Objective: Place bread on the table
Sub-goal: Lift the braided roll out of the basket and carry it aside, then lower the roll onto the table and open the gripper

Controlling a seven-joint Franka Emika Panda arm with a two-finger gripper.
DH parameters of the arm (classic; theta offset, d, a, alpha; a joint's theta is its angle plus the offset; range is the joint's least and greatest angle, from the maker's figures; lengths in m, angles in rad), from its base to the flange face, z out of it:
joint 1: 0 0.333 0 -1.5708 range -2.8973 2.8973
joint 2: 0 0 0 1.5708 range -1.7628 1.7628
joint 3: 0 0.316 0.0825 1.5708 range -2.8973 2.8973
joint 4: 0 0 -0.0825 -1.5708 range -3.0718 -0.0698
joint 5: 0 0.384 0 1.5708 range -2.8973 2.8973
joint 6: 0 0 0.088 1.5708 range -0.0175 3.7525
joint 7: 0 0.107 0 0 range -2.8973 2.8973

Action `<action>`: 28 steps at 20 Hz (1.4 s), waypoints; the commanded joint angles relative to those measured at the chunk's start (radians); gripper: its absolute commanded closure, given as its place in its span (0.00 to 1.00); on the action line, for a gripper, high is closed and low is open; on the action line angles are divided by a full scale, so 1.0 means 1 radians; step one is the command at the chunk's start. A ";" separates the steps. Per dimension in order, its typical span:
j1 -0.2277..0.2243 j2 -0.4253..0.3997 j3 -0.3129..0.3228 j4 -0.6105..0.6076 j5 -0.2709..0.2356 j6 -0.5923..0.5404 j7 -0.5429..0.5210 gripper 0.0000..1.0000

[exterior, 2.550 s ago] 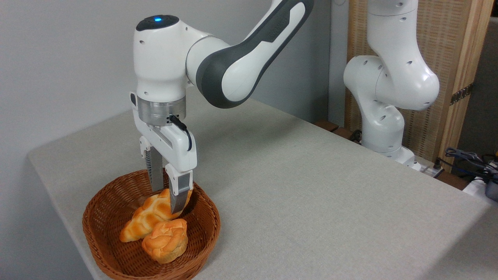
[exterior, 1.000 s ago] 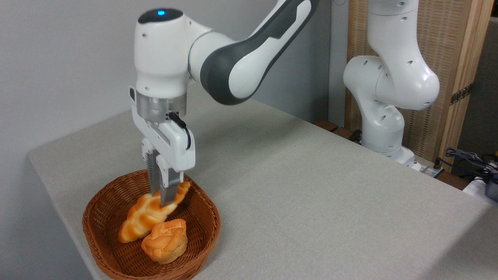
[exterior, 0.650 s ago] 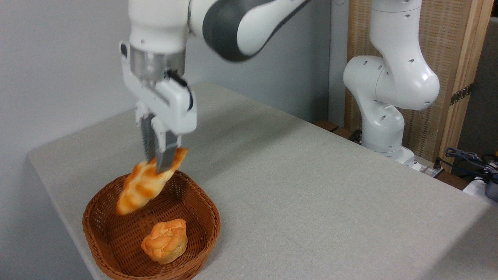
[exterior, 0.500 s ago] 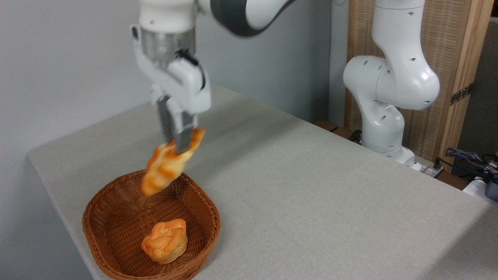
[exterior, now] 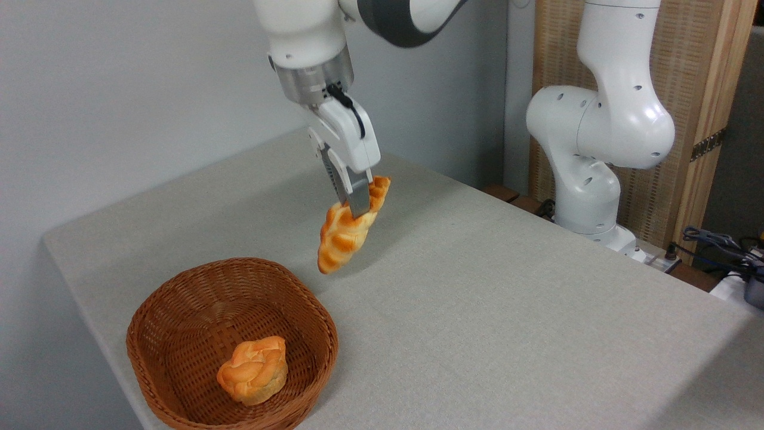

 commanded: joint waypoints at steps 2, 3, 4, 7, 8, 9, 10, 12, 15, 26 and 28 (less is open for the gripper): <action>0.012 0.007 -0.006 -0.037 -0.003 0.061 0.023 0.00; 0.012 0.010 -0.006 -0.037 0.005 0.061 0.023 0.00; 0.011 0.013 -0.006 -0.035 0.019 0.061 0.023 0.00; 0.011 0.016 -0.006 -0.034 0.031 0.061 0.023 0.00; 0.011 0.016 -0.006 -0.034 0.031 0.060 0.023 0.00; 0.011 0.016 -0.006 -0.032 0.031 0.060 0.023 0.00; 0.011 0.016 -0.006 -0.032 0.031 0.060 0.021 0.00; 0.011 0.016 -0.006 -0.031 0.029 0.060 0.018 0.00; 0.011 0.016 -0.006 -0.028 0.029 0.057 0.017 0.00; 0.011 0.154 0.008 0.252 0.032 -0.079 -0.158 0.00; 0.012 0.180 0.011 0.340 0.054 -0.109 -0.154 0.00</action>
